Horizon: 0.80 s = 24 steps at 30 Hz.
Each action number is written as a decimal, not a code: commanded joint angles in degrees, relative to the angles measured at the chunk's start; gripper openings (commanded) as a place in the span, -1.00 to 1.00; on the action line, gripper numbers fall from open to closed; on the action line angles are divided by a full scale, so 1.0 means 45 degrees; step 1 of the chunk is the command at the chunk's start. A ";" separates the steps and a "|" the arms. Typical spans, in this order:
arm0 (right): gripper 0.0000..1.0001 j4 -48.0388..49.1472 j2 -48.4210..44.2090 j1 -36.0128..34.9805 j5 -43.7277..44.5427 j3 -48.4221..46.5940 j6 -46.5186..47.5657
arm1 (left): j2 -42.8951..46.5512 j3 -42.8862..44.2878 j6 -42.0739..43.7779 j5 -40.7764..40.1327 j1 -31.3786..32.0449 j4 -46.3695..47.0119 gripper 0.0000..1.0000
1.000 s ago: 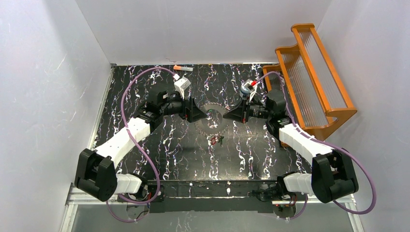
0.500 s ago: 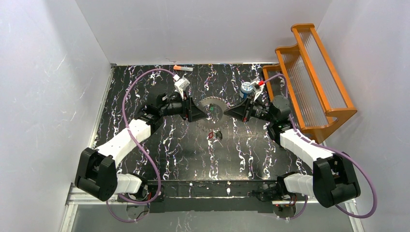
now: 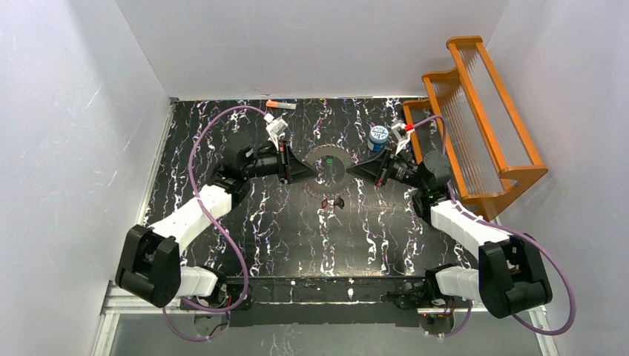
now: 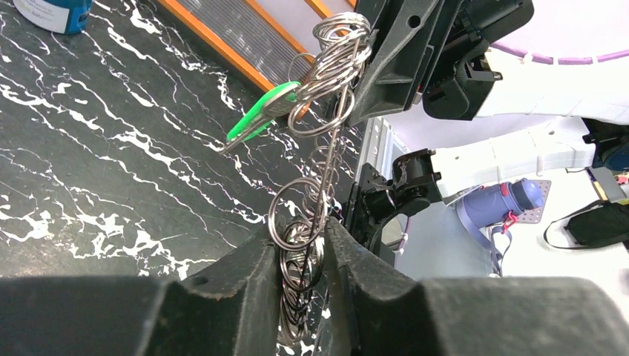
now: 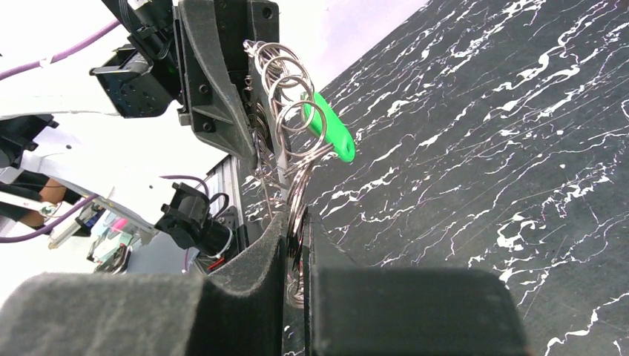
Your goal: Remove the keys from the keyring
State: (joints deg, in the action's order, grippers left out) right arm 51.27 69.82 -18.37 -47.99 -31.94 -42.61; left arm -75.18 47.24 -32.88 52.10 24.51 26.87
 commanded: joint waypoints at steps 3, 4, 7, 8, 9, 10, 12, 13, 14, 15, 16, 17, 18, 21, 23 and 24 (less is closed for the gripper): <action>-0.97 0.1342 0.0207 0.0114 0.0260 0.0126 -0.0229 | 0.0335 -0.0146 -0.0565 0.0857 0.0022 0.1021 -0.72; -0.97 0.1357 0.0263 0.0110 0.0281 0.0146 -0.0225 | 0.0355 -0.0162 -0.0578 0.0893 0.0022 0.1081 -0.76; -0.97 0.1400 0.0422 0.0133 0.0327 0.0165 -0.0204 | 0.0402 -0.0201 -0.0742 0.0861 0.0022 0.1209 -1.00; -0.97 0.1391 0.0453 0.0122 0.0392 0.0185 -0.0183 | 0.0415 -0.0220 -0.0781 0.0847 0.0022 0.1247 -1.00; -0.97 0.1358 0.0474 0.0123 0.0452 0.0185 -0.0155 | 0.0431 -0.0234 -0.0793 0.0827 0.0022 0.1268 -1.00; -0.93 0.1278 0.0470 0.0123 0.0522 0.0199 -0.0074 | 0.0446 -0.0234 -0.0827 0.0777 0.0022 0.1283 -1.00; -0.73 0.0840 0.0384 0.0124 0.0657 0.0144 0.0214 | 0.0508 -0.0252 -0.0901 0.0582 0.0022 0.1294 -1.00; -0.62 0.0591 0.0297 0.0126 0.0712 0.0114 0.0417 | 0.0546 -0.0277 -0.0928 0.0461 0.0022 0.1294 -1.00; -0.49 0.0228 0.0172 0.0123 0.0748 0.0056 0.0671 | 0.0584 -0.0310 -0.0958 0.0343 0.0022 0.1294 -1.00; -0.38 -0.0206 0.0044 0.0128 0.0813 -0.0012 0.0972 | 0.0606 -0.0331 -0.0972 0.0213 0.0022 0.1299 -1.00; -0.27 -0.0663 -0.0099 0.0131 0.0929 -0.0084 0.1300 | 0.0629 -0.0341 -0.1000 0.0121 0.0004 0.1294 -1.00; -0.16 -0.0989 -0.0252 0.0124 0.1070 -0.0108 0.1556 | 0.0641 -0.0342 -0.1016 0.0047 0.0002 0.1294 -1.00; -0.08 -0.1261 -0.0393 0.0123 0.1203 -0.0094 0.1827 | 0.0643 -0.0364 -0.1052 -0.0043 -0.0025 0.1294 -1.00; 0.17 -0.1929 -0.0775 0.0095 0.1557 -0.0031 0.2471 | 0.0740 -0.0409 -0.1133 -0.0296 -0.0154 0.1294 -1.00; 0.33 -0.2142 -0.1005 0.0036 0.1842 0.0134 0.2822 | 0.0866 -0.0466 -0.1196 -0.0525 -0.0290 0.1294 -1.00; 0.38 -0.2236 -0.1158 -0.0020 0.2007 0.0264 0.2989 | 0.0927 -0.0512 -0.1224 -0.0657 -0.0409 0.1318 -1.00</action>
State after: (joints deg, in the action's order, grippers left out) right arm 43.53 67.66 -18.02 -42.68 -31.18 -34.96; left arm -74.76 45.34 -37.21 50.61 24.05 30.17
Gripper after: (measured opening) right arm 0.644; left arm 0.092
